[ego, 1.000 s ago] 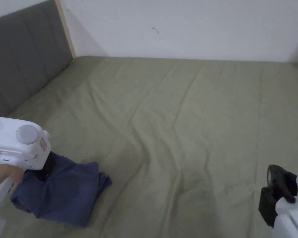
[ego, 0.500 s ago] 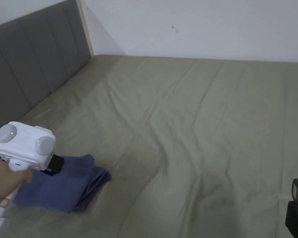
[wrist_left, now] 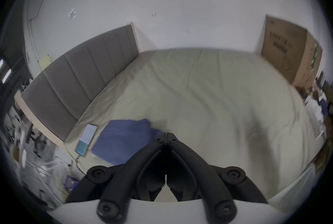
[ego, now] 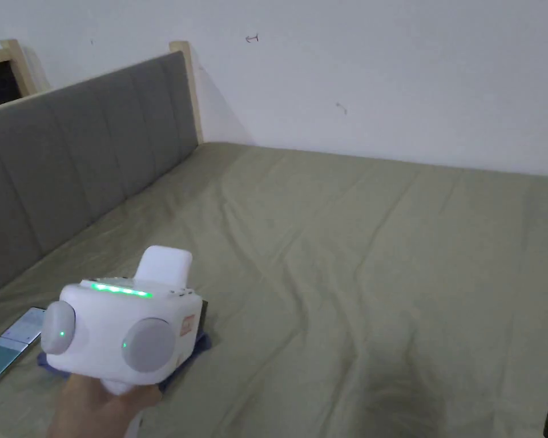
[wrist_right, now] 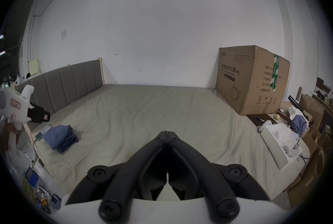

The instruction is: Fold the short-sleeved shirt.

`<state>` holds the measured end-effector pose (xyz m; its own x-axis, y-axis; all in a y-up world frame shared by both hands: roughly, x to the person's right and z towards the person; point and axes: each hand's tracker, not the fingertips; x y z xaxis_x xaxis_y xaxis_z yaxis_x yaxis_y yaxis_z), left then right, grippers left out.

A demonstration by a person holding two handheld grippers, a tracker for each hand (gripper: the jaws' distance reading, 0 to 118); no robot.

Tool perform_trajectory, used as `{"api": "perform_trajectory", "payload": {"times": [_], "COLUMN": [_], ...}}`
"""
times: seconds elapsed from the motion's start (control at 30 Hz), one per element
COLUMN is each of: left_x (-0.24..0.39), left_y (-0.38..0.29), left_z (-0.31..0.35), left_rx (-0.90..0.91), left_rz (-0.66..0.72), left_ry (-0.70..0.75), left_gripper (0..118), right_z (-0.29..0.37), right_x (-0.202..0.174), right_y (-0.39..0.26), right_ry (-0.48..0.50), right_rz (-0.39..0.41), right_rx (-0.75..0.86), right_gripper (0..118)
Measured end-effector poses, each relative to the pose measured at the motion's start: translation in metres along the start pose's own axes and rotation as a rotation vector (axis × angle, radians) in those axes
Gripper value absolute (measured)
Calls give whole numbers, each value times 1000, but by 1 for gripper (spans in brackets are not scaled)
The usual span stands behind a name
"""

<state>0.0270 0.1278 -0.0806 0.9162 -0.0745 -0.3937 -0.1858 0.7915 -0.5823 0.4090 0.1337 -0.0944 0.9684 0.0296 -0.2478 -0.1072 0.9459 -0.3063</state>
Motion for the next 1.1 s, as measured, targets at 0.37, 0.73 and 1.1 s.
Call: {"api": "perform_trajectory", "payload": {"times": [0.37,0.73,1.1], "left_x": [133,201,207], "left_y": [-26,-35,-49], "left_z": [121,215,236], "left_rx": [351,529,507], "left_rz": [108,54,1], "left_ry": [-55,-47,-101], "left_gripper": [0,0,0], "right_z": [35,91,115], "right_x": [60,95,95], "right_y": [26,30,33], "right_ry": [24,19,-20], "right_rz": [-4,-31,-47], "right_rx": [113,191,245], "right_gripper": [0,0,0]}}
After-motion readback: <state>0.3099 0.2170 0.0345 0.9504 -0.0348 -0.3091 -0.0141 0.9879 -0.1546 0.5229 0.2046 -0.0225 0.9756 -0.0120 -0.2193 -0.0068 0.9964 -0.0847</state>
